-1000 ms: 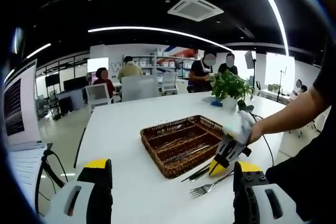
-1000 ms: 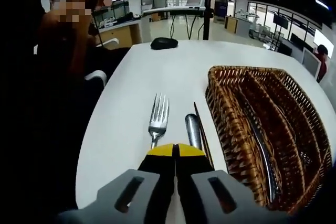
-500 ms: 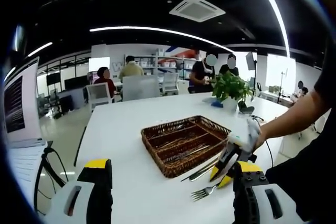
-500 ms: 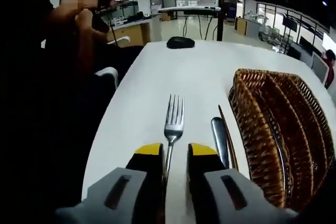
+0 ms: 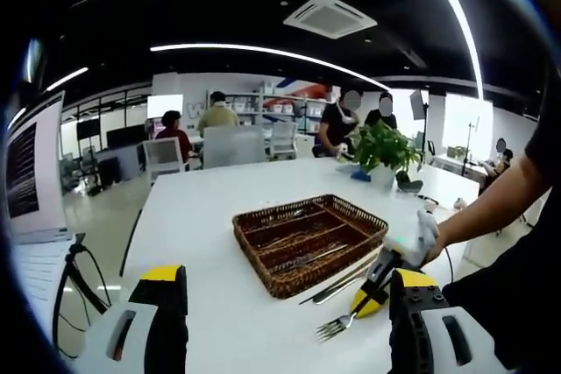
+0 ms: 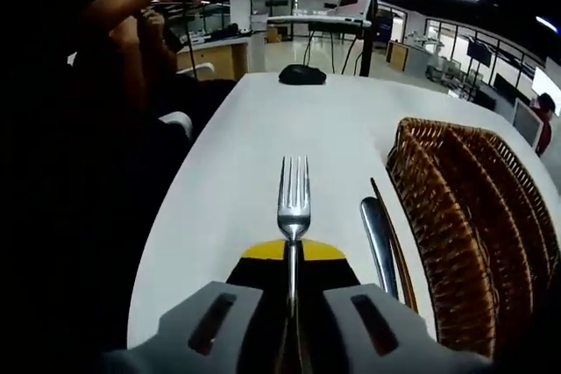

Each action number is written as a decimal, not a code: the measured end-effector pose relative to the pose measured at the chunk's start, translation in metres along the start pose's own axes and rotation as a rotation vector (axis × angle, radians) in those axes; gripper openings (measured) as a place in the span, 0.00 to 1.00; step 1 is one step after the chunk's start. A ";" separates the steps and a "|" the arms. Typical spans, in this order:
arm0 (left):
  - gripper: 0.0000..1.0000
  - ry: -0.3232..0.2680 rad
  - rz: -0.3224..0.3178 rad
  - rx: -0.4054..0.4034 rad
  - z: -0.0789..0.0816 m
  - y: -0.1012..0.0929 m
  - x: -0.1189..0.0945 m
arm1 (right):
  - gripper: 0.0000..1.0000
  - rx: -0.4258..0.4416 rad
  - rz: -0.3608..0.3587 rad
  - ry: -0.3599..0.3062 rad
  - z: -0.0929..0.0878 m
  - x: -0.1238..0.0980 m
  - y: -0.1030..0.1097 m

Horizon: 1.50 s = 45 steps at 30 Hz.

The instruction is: Arrange the knives, forks, and spoons in their matching storage slots by inserting each utensil handle-first until every utensil is classified and aligned in the correct compartment

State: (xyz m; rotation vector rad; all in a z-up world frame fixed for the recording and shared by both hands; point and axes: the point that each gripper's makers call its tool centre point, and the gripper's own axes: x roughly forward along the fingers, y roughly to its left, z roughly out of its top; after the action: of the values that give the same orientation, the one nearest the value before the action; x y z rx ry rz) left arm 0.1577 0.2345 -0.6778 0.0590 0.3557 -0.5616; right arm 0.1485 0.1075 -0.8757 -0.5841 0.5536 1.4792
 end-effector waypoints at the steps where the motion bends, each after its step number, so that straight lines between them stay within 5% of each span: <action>1: 1.00 0.002 0.000 0.000 0.000 0.000 0.000 | 0.00 -0.006 0.000 -0.001 0.000 0.001 0.001; 7: 1.00 0.003 0.000 0.002 0.000 -0.002 0.000 | 0.00 0.080 0.009 0.009 0.001 0.000 -0.002; 20: 1.00 0.006 -0.002 0.007 0.001 -0.007 0.000 | 0.00 0.021 -0.021 0.100 0.005 -0.019 -0.008; 45: 1.00 0.005 -0.038 0.067 0.009 -0.024 -0.002 | 0.00 -0.120 -0.113 0.111 0.085 -0.117 -0.033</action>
State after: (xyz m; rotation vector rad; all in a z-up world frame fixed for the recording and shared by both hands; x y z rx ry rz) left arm 0.1463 0.2139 -0.6672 0.1182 0.3432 -0.6110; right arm 0.1781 0.0762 -0.7337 -0.7829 0.5113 1.3859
